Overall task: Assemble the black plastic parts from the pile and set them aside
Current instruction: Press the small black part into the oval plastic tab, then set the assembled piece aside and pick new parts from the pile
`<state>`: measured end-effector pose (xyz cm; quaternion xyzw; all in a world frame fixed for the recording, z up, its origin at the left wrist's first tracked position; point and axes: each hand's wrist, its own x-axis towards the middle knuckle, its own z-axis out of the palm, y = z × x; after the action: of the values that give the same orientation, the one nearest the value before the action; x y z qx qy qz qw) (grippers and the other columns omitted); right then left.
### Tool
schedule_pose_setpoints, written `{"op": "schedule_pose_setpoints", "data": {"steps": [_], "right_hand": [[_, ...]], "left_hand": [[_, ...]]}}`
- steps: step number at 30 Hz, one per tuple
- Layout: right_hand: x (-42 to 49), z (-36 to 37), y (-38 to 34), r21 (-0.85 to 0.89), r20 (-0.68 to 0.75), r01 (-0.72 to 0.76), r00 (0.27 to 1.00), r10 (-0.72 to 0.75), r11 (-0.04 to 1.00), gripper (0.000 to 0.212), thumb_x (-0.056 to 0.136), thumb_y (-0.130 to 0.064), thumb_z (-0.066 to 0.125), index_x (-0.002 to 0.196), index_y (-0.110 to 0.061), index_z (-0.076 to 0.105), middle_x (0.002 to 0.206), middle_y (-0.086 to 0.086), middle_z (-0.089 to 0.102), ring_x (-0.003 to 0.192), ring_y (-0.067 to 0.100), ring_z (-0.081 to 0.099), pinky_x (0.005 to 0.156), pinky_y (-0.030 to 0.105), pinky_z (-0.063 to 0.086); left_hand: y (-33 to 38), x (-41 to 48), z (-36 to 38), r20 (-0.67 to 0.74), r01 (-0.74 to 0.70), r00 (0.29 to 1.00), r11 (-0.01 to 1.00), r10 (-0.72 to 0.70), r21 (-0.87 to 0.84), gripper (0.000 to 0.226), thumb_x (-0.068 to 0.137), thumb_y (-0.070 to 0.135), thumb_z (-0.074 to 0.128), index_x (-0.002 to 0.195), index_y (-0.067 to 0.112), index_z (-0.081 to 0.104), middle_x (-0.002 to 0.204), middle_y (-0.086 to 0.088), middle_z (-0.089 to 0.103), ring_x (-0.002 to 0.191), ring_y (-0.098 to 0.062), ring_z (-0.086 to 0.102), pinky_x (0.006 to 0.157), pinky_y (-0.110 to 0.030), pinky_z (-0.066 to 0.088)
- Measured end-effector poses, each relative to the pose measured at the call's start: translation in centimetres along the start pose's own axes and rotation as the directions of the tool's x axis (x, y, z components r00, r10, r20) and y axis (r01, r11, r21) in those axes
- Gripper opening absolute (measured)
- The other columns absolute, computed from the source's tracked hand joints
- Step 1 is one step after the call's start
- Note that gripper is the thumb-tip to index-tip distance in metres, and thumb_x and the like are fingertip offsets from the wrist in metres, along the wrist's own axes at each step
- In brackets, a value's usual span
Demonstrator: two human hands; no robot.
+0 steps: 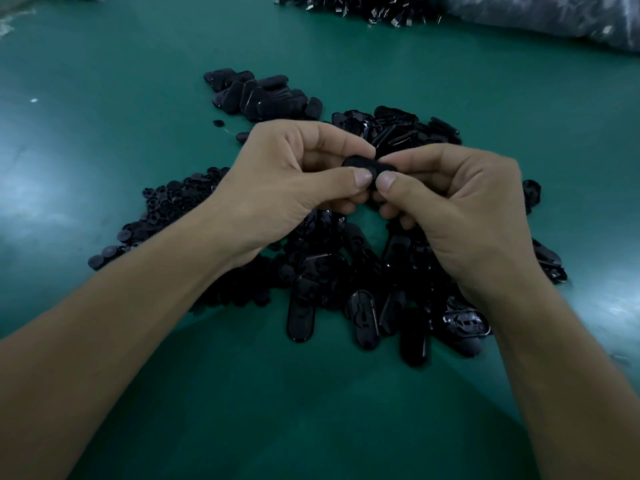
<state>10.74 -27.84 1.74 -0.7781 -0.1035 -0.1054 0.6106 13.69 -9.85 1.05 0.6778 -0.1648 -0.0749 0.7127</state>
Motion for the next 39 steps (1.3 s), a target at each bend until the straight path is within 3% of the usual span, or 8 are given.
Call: {"op": "schedule_pose_setpoints", "data": {"steps": [12,21,29,39], "right_hand": [[0.07,-0.63,0.15,-0.124,0.044,0.024,0.999,-0.019,0.992,0.016,0.084,-0.011,0.080,0.083,-0.026,0.071,0.072,-0.009,0.074,0.060,0.004,0.066,0.060,0.016,0.052],[0.10,0.02,0.20,-0.146,-0.004,0.025,1.000,-0.026,0.989,0.016,0.083,-0.010,0.078,0.080,-0.023,0.070,0.068,-0.010,0.073,0.059,0.002,0.065,0.057,0.018,0.052],[0.08,-0.28,0.40,-0.171,0.001,0.007,1.000,-0.007,0.985,0.016,0.084,-0.012,0.078,0.081,-0.027,0.073,0.073,-0.002,0.074,0.062,0.016,0.067,0.059,0.032,0.056],[0.03,-0.20,0.57,-0.144,0.003,0.005,1.000,-0.005,0.990,0.018,0.086,-0.010,0.078,0.091,-0.026,0.074,0.077,-0.006,0.076,0.066,0.008,0.070,0.064,0.019,0.055]], "left_hand": [[0.34,-0.31,0.21,-0.001,0.004,1.000,0.994,-0.004,0.108,0.023,0.073,0.018,0.076,0.096,0.014,0.074,0.083,-0.008,0.077,0.074,-0.018,0.075,0.068,-0.024,0.060],[0.35,-0.41,0.38,-0.011,-0.019,1.000,0.993,0.020,0.120,0.016,0.083,0.004,0.075,0.096,0.013,0.073,0.083,-0.009,0.077,0.075,-0.019,0.076,0.068,-0.025,0.060],[0.19,-0.27,0.19,-0.027,-0.020,0.999,0.982,0.025,0.189,0.011,0.084,0.003,0.077,0.092,0.011,0.073,0.078,-0.007,0.077,0.068,-0.016,0.075,0.064,-0.023,0.059],[-0.07,-0.05,-0.13,-0.075,-0.042,0.995,0.938,0.072,0.345,0.010,0.085,0.011,0.078,0.090,0.018,0.074,0.074,0.001,0.076,0.065,-0.013,0.074,0.062,-0.023,0.060]]}}
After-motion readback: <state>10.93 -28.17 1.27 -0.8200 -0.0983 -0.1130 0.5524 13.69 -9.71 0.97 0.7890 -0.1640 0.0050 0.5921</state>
